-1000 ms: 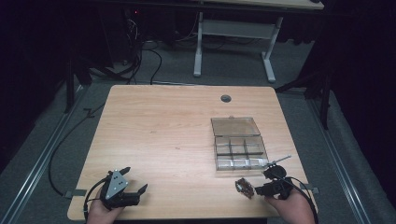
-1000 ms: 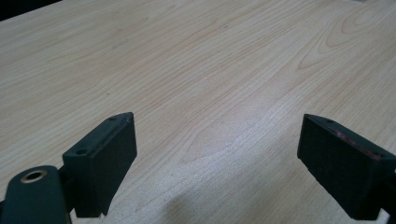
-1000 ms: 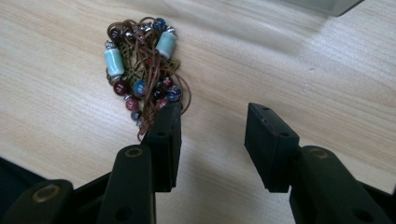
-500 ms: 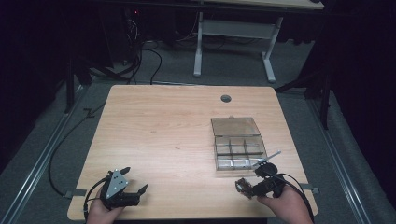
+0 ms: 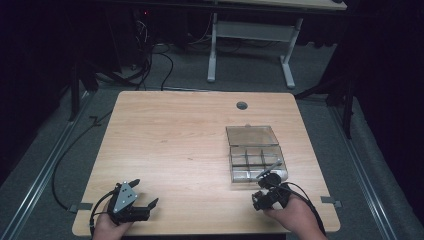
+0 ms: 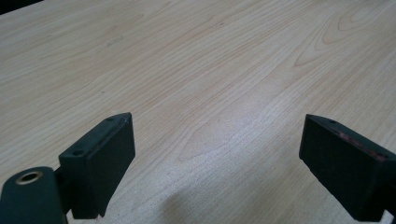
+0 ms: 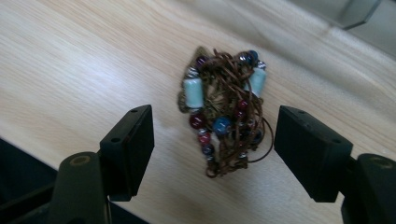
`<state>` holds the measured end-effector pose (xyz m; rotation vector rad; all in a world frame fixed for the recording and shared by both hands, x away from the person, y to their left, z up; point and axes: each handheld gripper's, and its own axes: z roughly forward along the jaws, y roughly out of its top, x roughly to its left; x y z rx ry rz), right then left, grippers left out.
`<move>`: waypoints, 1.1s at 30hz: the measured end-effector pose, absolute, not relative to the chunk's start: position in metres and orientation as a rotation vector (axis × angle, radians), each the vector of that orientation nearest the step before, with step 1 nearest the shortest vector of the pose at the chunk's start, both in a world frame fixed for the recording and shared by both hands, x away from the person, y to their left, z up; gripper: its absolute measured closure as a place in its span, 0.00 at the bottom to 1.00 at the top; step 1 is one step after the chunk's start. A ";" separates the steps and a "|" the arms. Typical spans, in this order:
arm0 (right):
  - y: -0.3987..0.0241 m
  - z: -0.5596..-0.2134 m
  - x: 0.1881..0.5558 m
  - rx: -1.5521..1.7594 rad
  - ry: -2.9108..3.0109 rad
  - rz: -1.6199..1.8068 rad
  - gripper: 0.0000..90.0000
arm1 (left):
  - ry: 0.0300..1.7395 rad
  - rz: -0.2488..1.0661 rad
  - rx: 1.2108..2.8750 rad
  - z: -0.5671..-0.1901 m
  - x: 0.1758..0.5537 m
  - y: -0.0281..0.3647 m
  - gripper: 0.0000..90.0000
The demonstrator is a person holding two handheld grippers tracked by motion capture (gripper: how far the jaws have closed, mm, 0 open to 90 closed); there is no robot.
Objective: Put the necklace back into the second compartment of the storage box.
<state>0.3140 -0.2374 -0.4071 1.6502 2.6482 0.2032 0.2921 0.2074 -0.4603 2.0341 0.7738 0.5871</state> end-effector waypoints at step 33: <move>-0.240 -0.398 0.318 1.567 2.692 0.214 0.82 | 0.764 0.582 2.043 -0.460 0.291 0.207 0.13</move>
